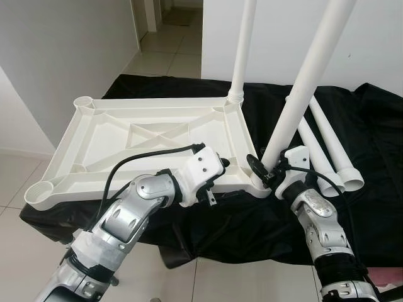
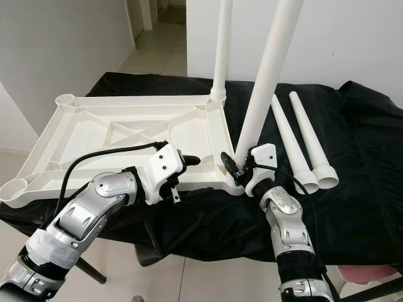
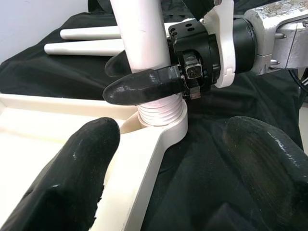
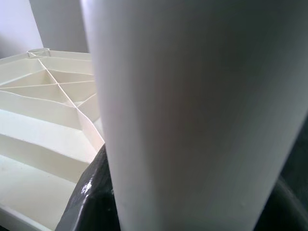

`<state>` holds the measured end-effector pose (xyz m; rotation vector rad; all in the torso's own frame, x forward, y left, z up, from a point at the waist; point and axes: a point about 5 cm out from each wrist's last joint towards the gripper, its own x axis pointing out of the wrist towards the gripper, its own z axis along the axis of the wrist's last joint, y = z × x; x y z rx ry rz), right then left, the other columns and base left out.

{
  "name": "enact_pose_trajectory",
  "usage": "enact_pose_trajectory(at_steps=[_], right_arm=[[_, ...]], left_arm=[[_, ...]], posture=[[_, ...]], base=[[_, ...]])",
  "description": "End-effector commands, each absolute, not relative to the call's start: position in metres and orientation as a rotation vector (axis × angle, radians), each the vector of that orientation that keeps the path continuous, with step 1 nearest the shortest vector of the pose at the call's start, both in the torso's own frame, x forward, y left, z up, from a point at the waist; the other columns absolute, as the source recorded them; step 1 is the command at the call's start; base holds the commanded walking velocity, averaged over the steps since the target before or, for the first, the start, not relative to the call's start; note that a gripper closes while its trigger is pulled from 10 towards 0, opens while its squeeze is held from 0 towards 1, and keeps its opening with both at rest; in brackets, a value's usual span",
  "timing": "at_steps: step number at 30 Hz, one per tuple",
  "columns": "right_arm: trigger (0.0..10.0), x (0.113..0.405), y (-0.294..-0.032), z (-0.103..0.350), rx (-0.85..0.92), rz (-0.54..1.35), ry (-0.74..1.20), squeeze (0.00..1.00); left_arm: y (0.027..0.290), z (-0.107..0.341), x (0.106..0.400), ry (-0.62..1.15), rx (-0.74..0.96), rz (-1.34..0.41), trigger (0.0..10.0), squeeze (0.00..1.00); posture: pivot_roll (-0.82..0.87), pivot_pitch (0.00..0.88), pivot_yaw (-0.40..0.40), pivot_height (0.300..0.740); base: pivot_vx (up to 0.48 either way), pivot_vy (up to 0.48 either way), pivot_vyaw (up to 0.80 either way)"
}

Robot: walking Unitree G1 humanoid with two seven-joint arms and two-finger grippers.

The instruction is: Building children table

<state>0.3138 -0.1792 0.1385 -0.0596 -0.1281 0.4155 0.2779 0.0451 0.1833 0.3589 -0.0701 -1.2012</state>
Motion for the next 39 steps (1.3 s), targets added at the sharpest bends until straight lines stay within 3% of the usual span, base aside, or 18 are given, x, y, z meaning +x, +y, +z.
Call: enact_pose_trajectory(at_steps=[1, 11, 23, 25, 33, 34, 36, 37, 39], right_arm=[[10.0, 0.313, -0.181, 0.129, -0.055, 0.367, -0.084, 0.00], [10.0, 0.311, -0.186, 0.125, -0.038, 0.117, -0.023, 0.00], [10.0, 0.288, -0.159, 0.120, -0.003, -0.271, 0.008, 0.00], [10.0, 0.285, -0.149, 0.122, 0.013, -0.247, -0.005, 0.00], [10.0, 0.283, -0.152, 0.129, 0.021, -0.256, -0.030, 0.00], [10.0, 0.283, -0.149, 0.131, 0.022, -0.246, -0.043, 0.28], [10.0, 0.283, -0.149, 0.131, 0.022, -0.245, -0.043, 0.28], [10.0, 0.283, -0.148, 0.131, 0.028, -0.243, -0.044, 1.00], [10.0, 0.284, -0.149, 0.135, 0.023, -0.229, -0.064, 1.00]], left_arm=[[0.045, 0.183, 0.277, -0.068, 0.373, -1.251, 10.0, 0.00], [0.046, 0.182, 0.276, -0.063, 0.370, -1.248, 10.0, 0.00], [0.045, 0.184, 0.277, -0.067, 0.373, -1.254, 10.0, 0.00], [0.046, 0.183, 0.278, -0.063, 0.373, -1.250, 10.0, 0.00], [0.047, 0.184, 0.277, -0.063, 0.375, -1.257, 10.0, 0.00], [0.048, 0.184, 0.277, -0.064, 0.383, -1.257, 10.0, 0.00], [0.048, 0.183, 0.277, -0.064, 0.387, -1.255, 10.0, 0.00], [0.048, 0.183, 0.279, -0.064, 0.388, -1.243, 10.0, 0.00], [0.047, 0.186, 0.280, -0.070, 0.368, -1.229, 10.0, 0.00]], posture=[[-0.08, 0.030, 0.043, 0.740], [-0.08, 0.034, 0.043, 0.740], [-0.07, 0.040, 0.050, 0.740], [-0.08, 0.043, 0.053, 0.740], [-0.08, 0.051, 0.054, 0.740], [-0.08, 0.046, 0.050, 0.740], [-0.08, 0.046, 0.050, 0.740], [-0.07, 0.039, 0.052, 0.740], [-0.08, 0.048, 0.051, 0.740]], base=[[0.000, 0.000, 0.00], [0.000, 0.000, 0.00], [0.000, 0.000, 0.00], [0.000, 0.000, 0.00], [0.000, 0.000, 0.00], [0.000, 0.000, 0.00], [0.000, 0.000, 0.00], [0.000, 0.000, 0.00], [0.000, 0.000, 0.00]])
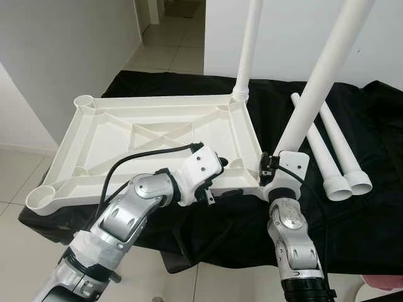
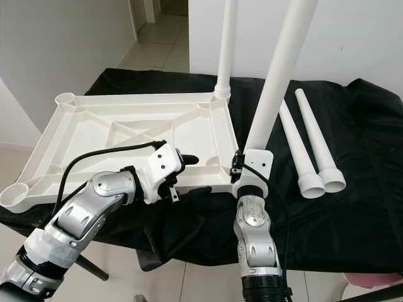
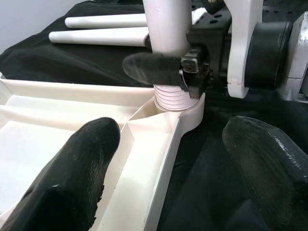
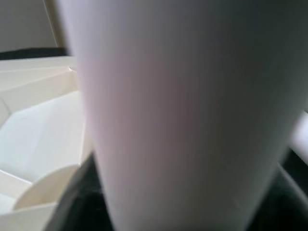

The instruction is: Building children table

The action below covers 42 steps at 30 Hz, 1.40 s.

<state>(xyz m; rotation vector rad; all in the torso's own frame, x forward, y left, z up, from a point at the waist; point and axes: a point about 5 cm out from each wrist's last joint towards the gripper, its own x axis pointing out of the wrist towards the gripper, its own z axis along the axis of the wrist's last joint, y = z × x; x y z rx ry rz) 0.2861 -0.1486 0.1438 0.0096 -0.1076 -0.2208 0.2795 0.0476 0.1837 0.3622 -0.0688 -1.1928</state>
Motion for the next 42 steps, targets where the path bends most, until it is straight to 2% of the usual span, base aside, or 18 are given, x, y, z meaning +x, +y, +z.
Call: enact_pose_trajectory(at_steps=[1, 9, 10, 13, 14, 17, 22, 26, 27, 31, 37, 39, 41, 42], right_arm=[[10.0, 0.284, -0.149, 0.135, 0.023, -0.229, -0.064, 1.00], [10.0, 0.287, -0.157, 0.139, 0.018, -0.190, -0.076, 1.00], [10.0, 0.288, -0.158, 0.140, 0.024, -0.154, -0.085, 0.95], [10.0, 0.289, -0.159, 0.141, 0.027, -0.128, -0.091, 0.95], [10.0, 0.290, -0.160, 0.143, 0.033, -0.099, -0.111, 0.00], [10.0, 0.290, -0.160, 0.143, 0.033, -0.099, -0.111, 0.00], [10.0, 0.301, -0.164, 0.153, 0.018, 0.159, -0.170, 0.00], [10.0, 0.309, -0.168, 0.156, -0.027, 0.252, -0.181, 0.00], [10.0, 0.314, -0.169, 0.155, -0.064, 0.344, -0.168, 0.00], [10.0, 0.317, -0.166, 0.151, -0.084, 0.453, -0.140, 0.00], [9.8, 0.324, -0.168, 0.146, -0.074, 0.496, -0.113, 0.00], [6.9, 0.325, -0.169, 0.143, -0.079, 0.505, -0.103, 0.00], [6.9, 0.325, -0.169, 0.143, -0.079, 0.505, -0.103, 0.00], [4.3, 0.324, -0.170, 0.141, -0.076, 0.508, -0.097, 0.00]], left_arm=[[0.047, 0.186, 0.280, -0.070, 0.368, -1.229, 10.0, 0.00], [0.046, 0.183, 0.280, -0.062, 0.377, -1.239, 10.0, 0.00], [0.046, 0.183, 0.280, -0.064, 0.378, -1.237, 10.0, 0.00], [0.046, 0.183, 0.281, -0.064, 0.378, -1.236, 10.0, 0.00], [0.047, 0.184, 0.281, -0.066, 0.380, -1.230, 10.0, 0.00], [0.047, 0.184, 0.281, -0.066, 0.380, -1.230, 10.0, 0.00], [0.051, 0.185, 0.286, -0.070, 0.389, -1.198, 10.0, 0.00], [0.051, 0.184, 0.288, -0.070, 0.397, -1.193, 10.0, 0.00], [0.050, 0.184, 0.289, -0.071, 0.401, -1.192, 10.0, 0.00], [0.049, 0.184, 0.289, -0.074, 0.401, -1.194, 10.0, 0.00], [0.047, 0.184, 0.288, -0.080, 0.402, -1.196, 10.0, 0.00], [0.047, 0.184, 0.288, -0.081, 0.401, -1.195, 10.0, 0.00], [0.047, 0.184, 0.288, -0.081, 0.401, -1.195, 10.0, 0.00], [0.047, 0.184, 0.288, -0.081, 0.401, -1.194, 10.0, 0.00]], posture=[[-0.08, 0.048, 0.051, 0.740], [-0.08, 0.051, 0.043, 0.740], [-0.08, 0.050, 0.042, 0.740], [-0.08, 0.048, 0.040, 0.740], [-0.08, 0.047, 0.040, 0.740], [-0.08, 0.047, 0.040, 0.740], [-0.07, 0.033, 0.046, 0.740], [-0.07, 0.025, 0.046, 0.740], [-0.07, 0.017, 0.046, 0.740], [-0.07, 0.010, 0.045, 0.740], [-0.07, 0.002, 0.038, 0.740], [-0.06, 0.002, 0.036, 0.740], [-0.06, 0.002, 0.036, 0.740], [-0.06, 0.000, 0.035, 0.740]], base=[[0.000, 0.000, 0.00], [0.000, 0.000, 0.00], [0.000, 0.000, 0.00], [0.000, 0.000, 0.00], [0.000, 0.000, 0.00], [0.000, 0.000, 0.00], [0.000, 0.000, 0.00], [0.000, 0.000, 0.00], [0.000, 0.000, 0.00], [0.000, 0.000, 0.00], [0.000, 0.000, 0.00], [0.000, 0.000, 0.00], [0.000, 0.000, 0.00], [0.000, 0.000, 0.00]])
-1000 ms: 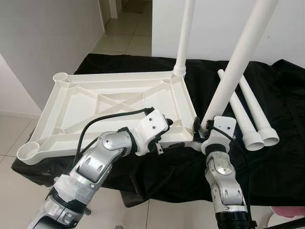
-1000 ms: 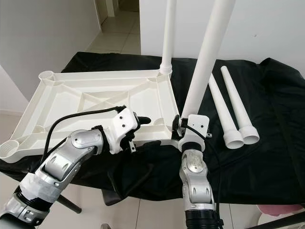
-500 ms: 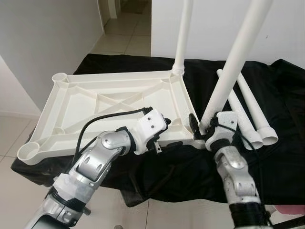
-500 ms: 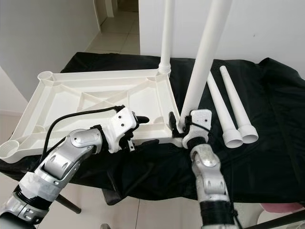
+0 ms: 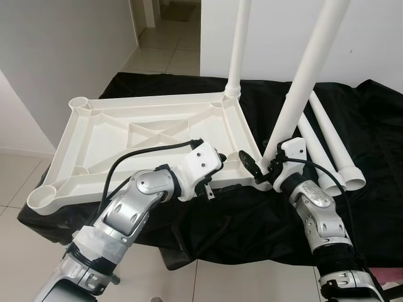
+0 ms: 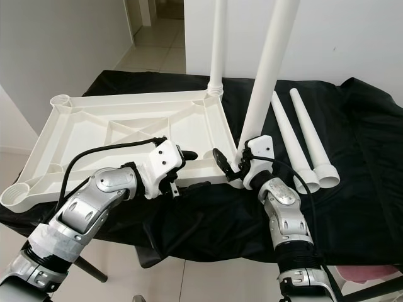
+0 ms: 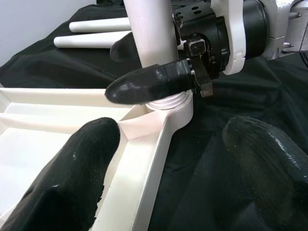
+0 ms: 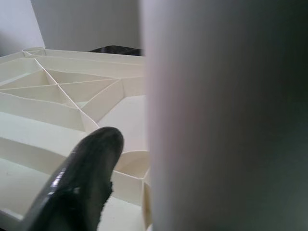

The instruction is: Building children table

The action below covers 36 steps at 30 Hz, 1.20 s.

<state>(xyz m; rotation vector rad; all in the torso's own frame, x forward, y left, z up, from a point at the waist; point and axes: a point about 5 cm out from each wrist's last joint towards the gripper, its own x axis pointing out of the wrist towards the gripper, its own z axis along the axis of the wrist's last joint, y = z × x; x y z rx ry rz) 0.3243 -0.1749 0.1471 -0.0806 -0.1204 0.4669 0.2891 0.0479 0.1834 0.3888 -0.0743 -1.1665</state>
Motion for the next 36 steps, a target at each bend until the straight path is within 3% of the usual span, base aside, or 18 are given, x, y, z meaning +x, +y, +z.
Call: enact_pose_trajectory(at_steps=[1, 2, 16, 17, 36], right_arm=[[4.3, 0.324, -0.170, 0.141, -0.076, 0.508, -0.097, 0.00], [0.0, 0.324, -0.175, 0.136, -0.066, 0.512, -0.085, 0.00], [0.0, 0.322, -0.181, 0.126, -0.044, 0.498, -0.065, 0.00], [10.0, 0.322, -0.181, 0.125, -0.032, 0.488, -0.064, 0.00], [10.0, 0.324, -0.180, 0.121, -0.046, 0.403, -0.032, 0.00]], left_arm=[[0.047, 0.184, 0.288, -0.081, 0.401, -1.194, 10.0, 0.00], [0.048, 0.184, 0.288, -0.082, 0.401, -1.193, 10.0, 0.00], [0.048, 0.183, 0.289, -0.081, 0.404, -1.197, 10.0, 0.00], [0.048, 0.183, 0.289, -0.082, 0.404, -1.195, 10.0, 0.00], [0.049, 0.182, 0.288, -0.080, 0.402, -1.188, 10.0, 0.00]], posture=[[-0.06, 0.000, 0.035, 0.740], [-0.06, 0.000, 0.037, 0.740], [-0.07, 0.000, 0.035, 0.740], [-0.07, 0.000, 0.033, 0.740], [-0.07, 0.010, 0.031, 0.740]], base=[[0.000, 0.000, 0.00], [0.000, 0.000, 0.00], [0.000, 0.000, 0.00], [0.000, 0.000, 0.00], [0.000, 0.000, 0.00]])
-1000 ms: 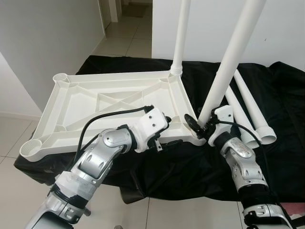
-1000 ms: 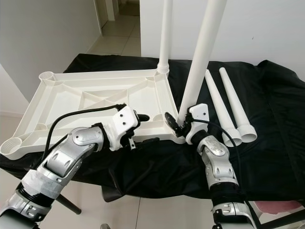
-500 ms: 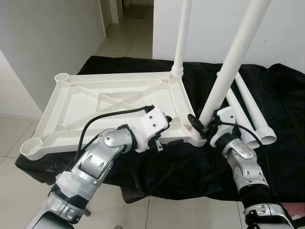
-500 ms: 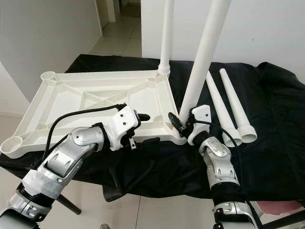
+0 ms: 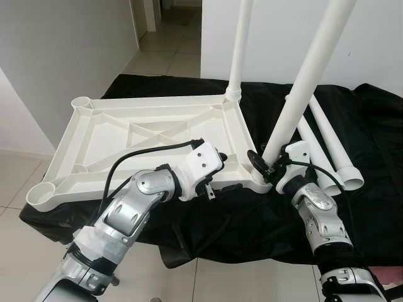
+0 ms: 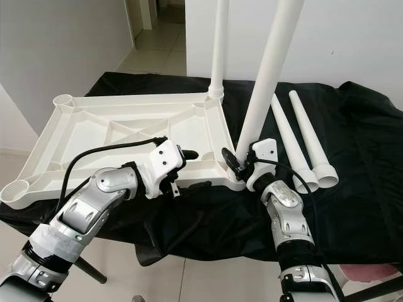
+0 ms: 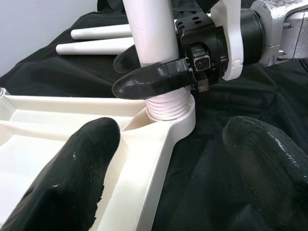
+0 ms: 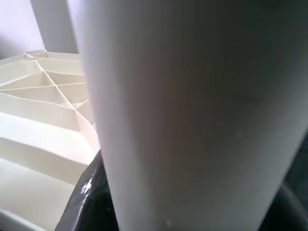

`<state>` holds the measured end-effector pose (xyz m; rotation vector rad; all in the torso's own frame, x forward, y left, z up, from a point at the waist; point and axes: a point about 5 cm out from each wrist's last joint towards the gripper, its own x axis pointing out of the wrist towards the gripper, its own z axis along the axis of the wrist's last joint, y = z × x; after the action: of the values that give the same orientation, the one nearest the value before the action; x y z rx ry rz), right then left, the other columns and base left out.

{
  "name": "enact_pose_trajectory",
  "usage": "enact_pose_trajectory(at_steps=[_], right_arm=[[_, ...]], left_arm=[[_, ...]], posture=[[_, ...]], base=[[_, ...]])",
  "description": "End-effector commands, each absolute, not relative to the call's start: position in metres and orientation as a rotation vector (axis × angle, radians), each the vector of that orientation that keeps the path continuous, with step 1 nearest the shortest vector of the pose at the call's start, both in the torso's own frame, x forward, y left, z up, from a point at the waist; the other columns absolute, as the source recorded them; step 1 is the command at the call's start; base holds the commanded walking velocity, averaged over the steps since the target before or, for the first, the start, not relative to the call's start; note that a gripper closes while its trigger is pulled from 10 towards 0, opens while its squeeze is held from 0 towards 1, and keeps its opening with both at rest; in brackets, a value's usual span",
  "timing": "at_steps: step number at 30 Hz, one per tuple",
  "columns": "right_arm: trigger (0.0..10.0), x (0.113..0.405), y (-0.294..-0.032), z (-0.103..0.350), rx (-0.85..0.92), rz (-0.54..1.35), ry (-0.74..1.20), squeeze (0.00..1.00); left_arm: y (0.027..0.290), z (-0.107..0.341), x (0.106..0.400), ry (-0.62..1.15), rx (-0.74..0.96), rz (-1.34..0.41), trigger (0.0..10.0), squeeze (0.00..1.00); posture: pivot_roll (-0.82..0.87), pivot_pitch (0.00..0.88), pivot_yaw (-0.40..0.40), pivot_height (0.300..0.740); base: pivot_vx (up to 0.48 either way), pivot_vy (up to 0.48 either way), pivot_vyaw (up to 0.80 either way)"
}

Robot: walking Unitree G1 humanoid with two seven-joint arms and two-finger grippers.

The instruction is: Building children table

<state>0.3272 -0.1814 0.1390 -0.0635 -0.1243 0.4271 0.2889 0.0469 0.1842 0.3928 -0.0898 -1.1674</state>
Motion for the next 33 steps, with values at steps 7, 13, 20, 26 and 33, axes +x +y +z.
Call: enact_pose_trajectory(at_steps=[7, 13, 20, 26, 33], right_arm=[[10.0, 0.322, -0.173, 0.122, -0.044, 0.356, -0.027, 0.00], [10.0, 0.319, -0.174, 0.125, -0.011, 0.237, -0.030, 0.00], [10.0, 0.313, -0.168, 0.127, 0.030, 0.042, -0.039, 0.00], [10.0, 0.310, -0.154, 0.134, 0.060, -0.181, -0.064, 0.00], [10.0, 0.313, -0.148, 0.137, 0.047, -0.208, -0.076, 0.00]], left_arm=[[0.051, 0.181, 0.288, -0.074, 0.400, -1.176, 10.0, 0.00], [0.052, 0.181, 0.288, -0.071, 0.396, -1.165, 10.0, 0.00], [0.055, 0.179, 0.289, -0.066, 0.393, -1.145, 10.0, 0.00], [0.058, 0.182, 0.293, -0.070, 0.401, -1.122, 10.0, 0.00], [0.065, 0.185, 0.298, -0.072, 0.407, -1.095, 10.0, 0.00]], posture=[[-0.06, 0.017, 0.027, 0.740], [-0.06, 0.031, 0.019, 0.740], [-0.06, 0.042, 0.014, 0.740], [-0.06, 0.047, 0.013, 0.740], [-0.05, 0.049, 0.019, 0.740]], base=[[0.000, 0.000, 0.00], [0.000, 0.000, 0.00], [0.000, 0.000, 0.00], [0.000, 0.000, 0.00], [0.000, 0.000, 0.00]])
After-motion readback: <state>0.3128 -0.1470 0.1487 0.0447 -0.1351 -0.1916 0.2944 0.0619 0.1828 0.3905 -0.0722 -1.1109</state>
